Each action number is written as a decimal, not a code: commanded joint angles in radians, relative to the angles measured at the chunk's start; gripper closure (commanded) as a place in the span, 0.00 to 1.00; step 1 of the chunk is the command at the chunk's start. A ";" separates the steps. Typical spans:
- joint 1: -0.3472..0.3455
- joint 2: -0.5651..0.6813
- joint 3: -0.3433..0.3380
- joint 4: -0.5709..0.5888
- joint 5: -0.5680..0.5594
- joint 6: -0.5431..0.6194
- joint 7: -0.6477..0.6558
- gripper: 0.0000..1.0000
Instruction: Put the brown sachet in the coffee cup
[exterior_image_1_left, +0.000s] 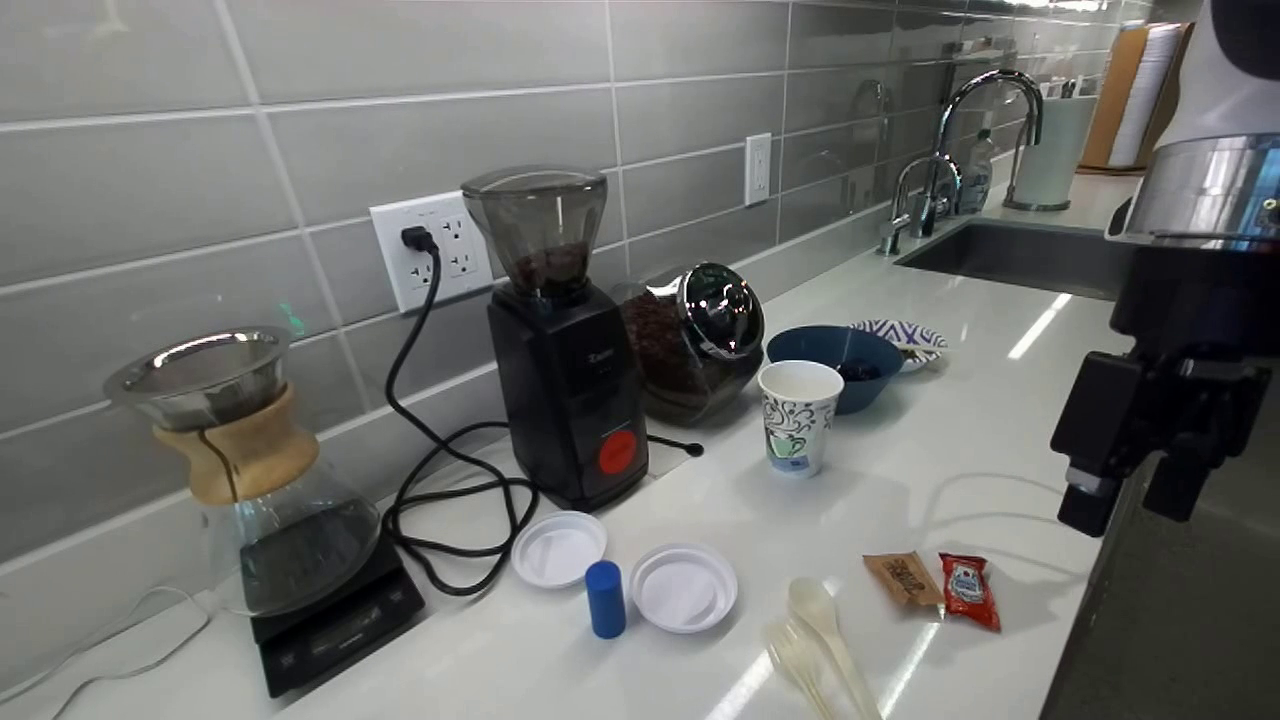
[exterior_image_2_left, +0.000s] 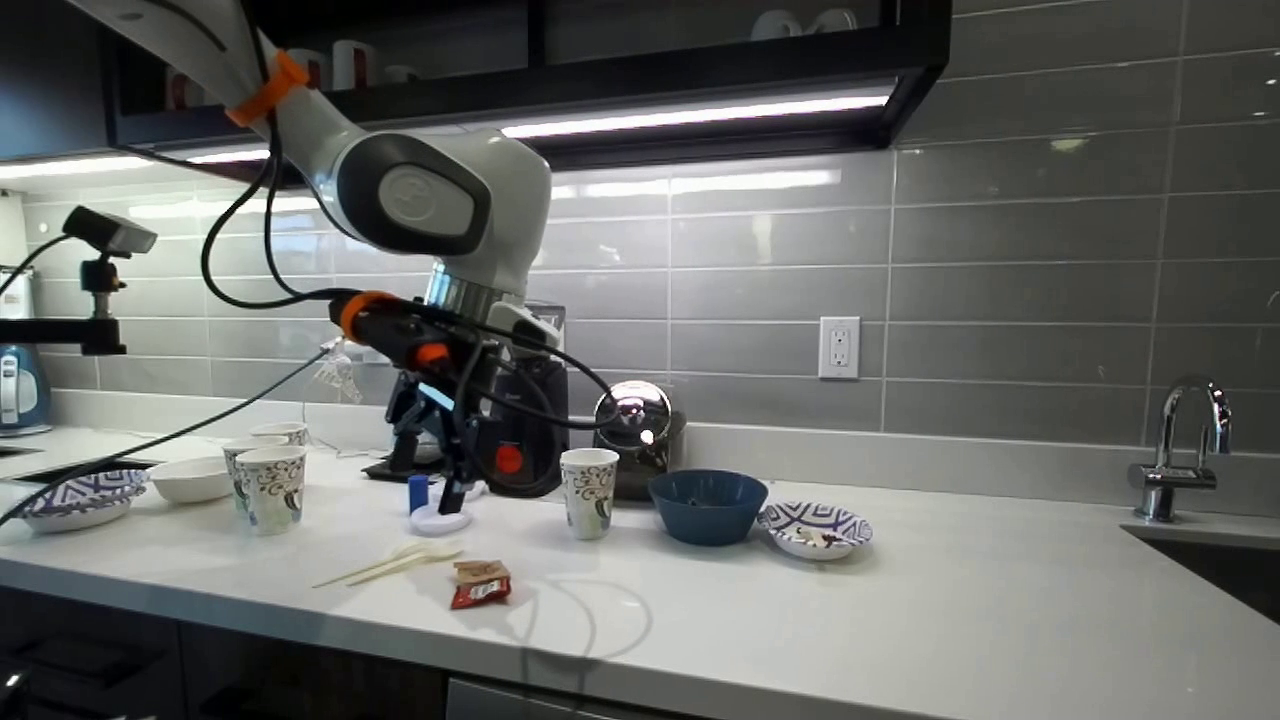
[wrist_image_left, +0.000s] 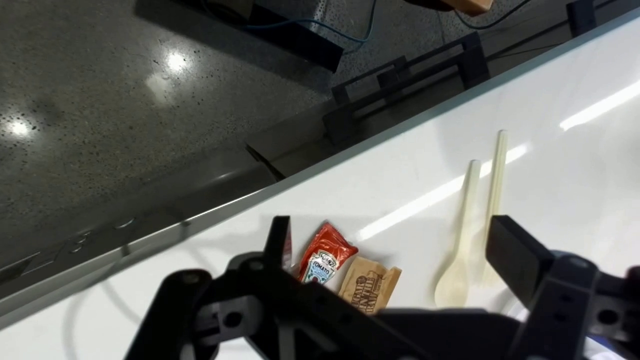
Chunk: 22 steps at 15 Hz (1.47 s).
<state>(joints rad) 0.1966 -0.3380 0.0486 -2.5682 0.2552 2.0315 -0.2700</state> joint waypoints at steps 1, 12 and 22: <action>0.016 0.019 -0.012 0.017 0.062 -0.002 -0.078 0.00; 0.035 0.228 0.178 0.057 -0.037 0.304 0.324 0.00; 0.032 0.358 0.245 0.112 -0.386 0.345 0.753 0.00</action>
<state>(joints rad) 0.2266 -0.0572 0.2970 -2.5091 -0.0697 2.3580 0.4213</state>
